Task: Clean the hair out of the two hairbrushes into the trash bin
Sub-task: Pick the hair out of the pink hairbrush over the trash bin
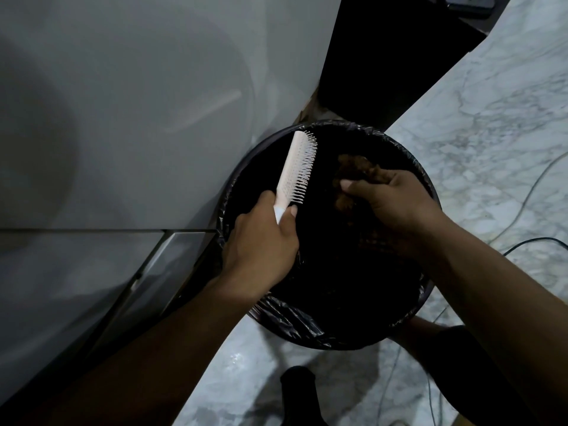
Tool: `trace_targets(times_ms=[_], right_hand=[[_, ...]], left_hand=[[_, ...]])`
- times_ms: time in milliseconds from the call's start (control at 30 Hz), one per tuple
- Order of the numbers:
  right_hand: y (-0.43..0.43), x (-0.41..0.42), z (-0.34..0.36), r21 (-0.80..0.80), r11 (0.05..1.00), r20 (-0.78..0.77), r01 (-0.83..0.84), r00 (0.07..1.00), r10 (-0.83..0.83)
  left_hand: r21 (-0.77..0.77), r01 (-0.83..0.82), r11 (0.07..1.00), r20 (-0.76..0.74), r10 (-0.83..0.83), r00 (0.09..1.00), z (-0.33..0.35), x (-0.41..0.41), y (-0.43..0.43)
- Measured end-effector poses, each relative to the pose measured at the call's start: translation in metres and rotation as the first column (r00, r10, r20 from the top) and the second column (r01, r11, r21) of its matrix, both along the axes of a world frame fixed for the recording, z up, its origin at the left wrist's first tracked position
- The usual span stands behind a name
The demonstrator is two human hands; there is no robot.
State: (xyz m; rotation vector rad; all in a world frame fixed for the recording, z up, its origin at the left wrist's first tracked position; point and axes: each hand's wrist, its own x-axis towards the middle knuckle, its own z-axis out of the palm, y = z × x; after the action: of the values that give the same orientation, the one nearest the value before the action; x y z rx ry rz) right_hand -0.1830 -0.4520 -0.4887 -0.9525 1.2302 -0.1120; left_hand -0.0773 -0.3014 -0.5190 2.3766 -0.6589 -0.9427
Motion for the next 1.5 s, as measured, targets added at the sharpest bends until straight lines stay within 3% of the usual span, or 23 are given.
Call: trace_targets(times_ms=[267,433,533,700,933,1067,1167,1267,1333,1433,1500], right_hand=[[-0.003,-0.006,-0.004,0.02,0.985,-0.205,-0.173,0.963,0.174],[-0.003,-0.01,-0.019,-0.155,0.941,-0.332,-0.299,0.913,0.236],[-0.002,-0.01,-0.017,-0.223,0.913,-0.241,-0.342,0.927,0.289],[0.0,-0.005,-0.009,-0.13,0.959,-0.041,-0.25,0.968,0.247],[-0.001,-0.007,-0.007,-0.052,0.984,0.039,-0.171,0.984,0.173],[0.001,-0.008,-0.013,-0.209,0.95,-0.005,-0.229,0.972,0.234],[0.0,-0.006,-0.016,-0.271,0.938,0.045,-0.216,0.971,0.236],[-0.001,-0.005,-0.015,-0.173,0.977,0.135,-0.122,0.98,0.146],[-0.001,-0.006,-0.016,-0.178,0.977,0.07,-0.115,0.989,0.129],[-0.004,-0.009,-0.02,-0.283,0.93,-0.171,-0.233,0.967,0.19],[-0.004,-0.011,-0.024,-0.242,0.93,-0.24,-0.277,0.946,0.219]], left_hand=[[0.077,0.16,0.984,0.118,-0.168,0.979,0.015,-0.002,0.001],[0.061,0.263,0.963,0.213,-0.27,0.939,0.02,-0.005,0.003],[0.061,0.318,0.946,0.238,-0.323,0.916,0.021,-0.007,0.003],[-0.02,0.303,0.953,0.226,-0.291,0.93,0.021,-0.006,0.002],[-0.118,0.265,0.957,0.147,-0.247,0.958,0.02,-0.005,0.002],[-0.128,0.244,0.961,0.132,-0.228,0.965,0.017,-0.004,0.001],[-0.103,0.205,0.973,0.105,-0.194,0.975,0.011,-0.002,0.003],[-0.081,0.144,0.986,0.079,-0.137,0.987,0.005,0.001,0.002],[-0.065,0.115,0.991,0.07,-0.11,0.991,0.003,0.003,0.002],[-0.054,0.096,0.994,0.044,-0.093,0.995,0.001,0.003,0.002],[-0.057,0.088,0.995,0.034,-0.086,0.996,0.001,0.003,0.002]])
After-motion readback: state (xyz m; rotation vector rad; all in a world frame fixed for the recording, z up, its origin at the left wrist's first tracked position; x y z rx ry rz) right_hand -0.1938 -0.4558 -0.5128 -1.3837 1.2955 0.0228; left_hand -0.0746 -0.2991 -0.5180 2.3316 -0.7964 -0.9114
